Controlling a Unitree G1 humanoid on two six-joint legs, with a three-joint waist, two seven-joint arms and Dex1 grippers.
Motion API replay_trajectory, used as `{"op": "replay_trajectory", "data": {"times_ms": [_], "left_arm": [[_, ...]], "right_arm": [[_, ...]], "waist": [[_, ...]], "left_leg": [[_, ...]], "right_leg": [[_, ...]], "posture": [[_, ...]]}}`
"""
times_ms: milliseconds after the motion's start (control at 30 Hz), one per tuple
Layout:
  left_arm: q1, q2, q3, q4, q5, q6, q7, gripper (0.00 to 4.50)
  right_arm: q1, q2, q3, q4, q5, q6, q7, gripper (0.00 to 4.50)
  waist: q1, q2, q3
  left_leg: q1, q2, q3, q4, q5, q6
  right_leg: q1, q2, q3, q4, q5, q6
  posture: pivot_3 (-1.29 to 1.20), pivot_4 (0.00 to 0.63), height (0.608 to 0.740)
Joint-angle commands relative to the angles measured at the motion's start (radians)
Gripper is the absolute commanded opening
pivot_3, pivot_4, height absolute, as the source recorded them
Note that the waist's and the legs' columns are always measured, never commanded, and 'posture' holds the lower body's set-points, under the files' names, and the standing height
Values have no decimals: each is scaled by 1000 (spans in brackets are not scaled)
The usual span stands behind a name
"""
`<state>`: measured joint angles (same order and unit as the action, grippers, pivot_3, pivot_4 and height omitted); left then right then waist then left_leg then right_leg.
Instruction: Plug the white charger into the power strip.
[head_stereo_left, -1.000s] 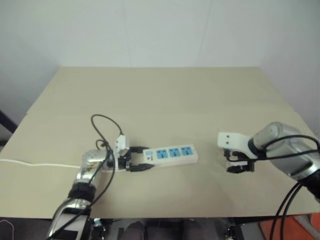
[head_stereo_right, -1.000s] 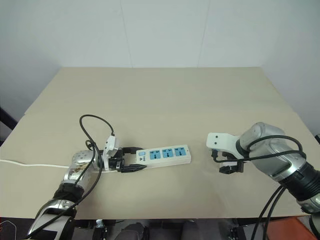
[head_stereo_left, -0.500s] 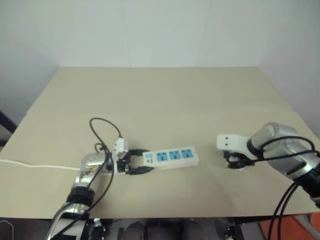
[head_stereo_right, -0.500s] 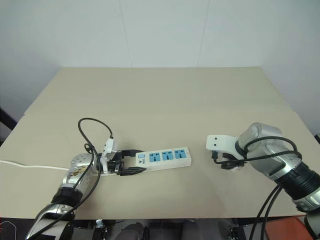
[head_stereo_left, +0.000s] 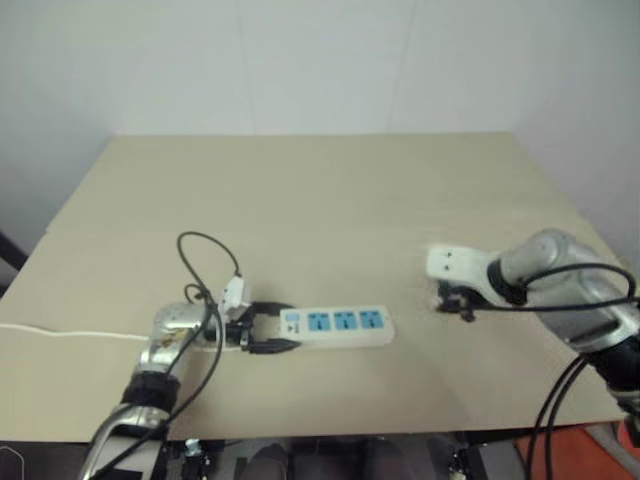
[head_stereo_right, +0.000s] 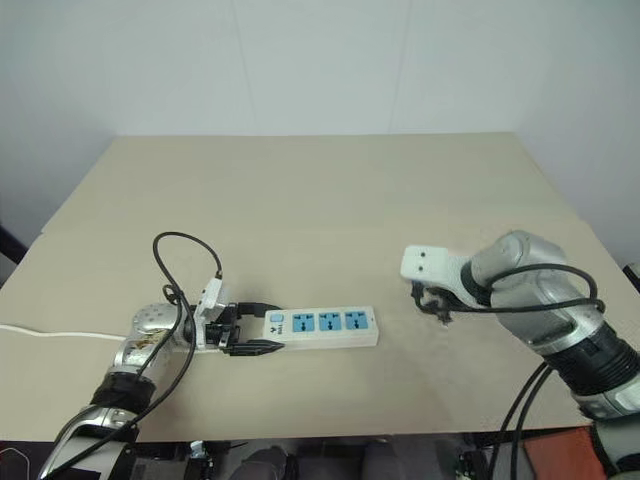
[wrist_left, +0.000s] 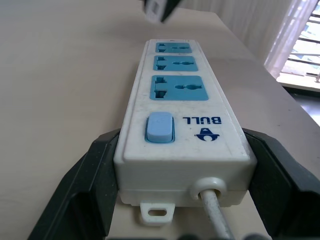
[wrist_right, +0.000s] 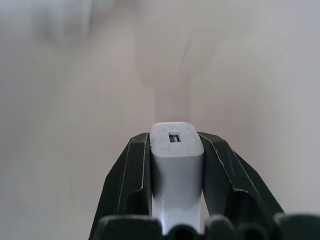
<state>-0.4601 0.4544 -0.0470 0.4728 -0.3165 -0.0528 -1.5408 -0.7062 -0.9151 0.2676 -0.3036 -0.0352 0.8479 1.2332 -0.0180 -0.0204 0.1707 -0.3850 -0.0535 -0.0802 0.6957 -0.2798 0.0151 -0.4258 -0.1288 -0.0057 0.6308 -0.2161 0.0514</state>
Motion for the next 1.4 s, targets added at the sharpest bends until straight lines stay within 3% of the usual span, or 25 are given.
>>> {"op": "replay_trajectory", "data": {"times_ms": [33, 200, 400, 800, 1400], "left_arm": [[12, 7, 3, -43, -38, -4, -28, 3261], [35, -18, 9, -52, -30, -77, 0, 3261], [50, -34, 1, -35, -18, -135, 20, 3261], [53, -30, -19, -27, -8, -134, 18, 3261], [42, -23, -22, -15, -3, -131, 28, 3261]], "right_arm": [[-32, 123, -223, -38, 177, 61, -62, 1141], [2, 339, -404, -38, 415, 140, -142, 1141], [125, 495, -389, -77, 528, 84, -243, 1141], [247, 581, -276, -7, 567, -213, -214, 1141], [244, 662, -112, 281, 486, -504, -138, 1141]], "waist": [[4, 0, 0], [12, 0, 0], [13, 0, 0], [4, 0, 0], [4, 0, 0]], "left_leg": [[0, 0, 0, 0, 0, 0], [-1, -1, -1, 0, 0, 0], [0, -1, 0, 0, 0, 0], [3, -1, 1, 0, 0, 0], [4, -1, 1, 0, 0, 0]], "right_leg": [[0, 0, 0, 0, 0, 0], [0, 0, 0, -1, 1, 0], [-1, 0, 1, 0, 1, 0], [1, 0, 2, 1, 1, 0], [1, 0, 2, 1, 1, 0]], "posture": [[0, 150, 740], [0, 150, 740], [0, 150, 740], [0, 150, 740], [0, 150, 740]]}}
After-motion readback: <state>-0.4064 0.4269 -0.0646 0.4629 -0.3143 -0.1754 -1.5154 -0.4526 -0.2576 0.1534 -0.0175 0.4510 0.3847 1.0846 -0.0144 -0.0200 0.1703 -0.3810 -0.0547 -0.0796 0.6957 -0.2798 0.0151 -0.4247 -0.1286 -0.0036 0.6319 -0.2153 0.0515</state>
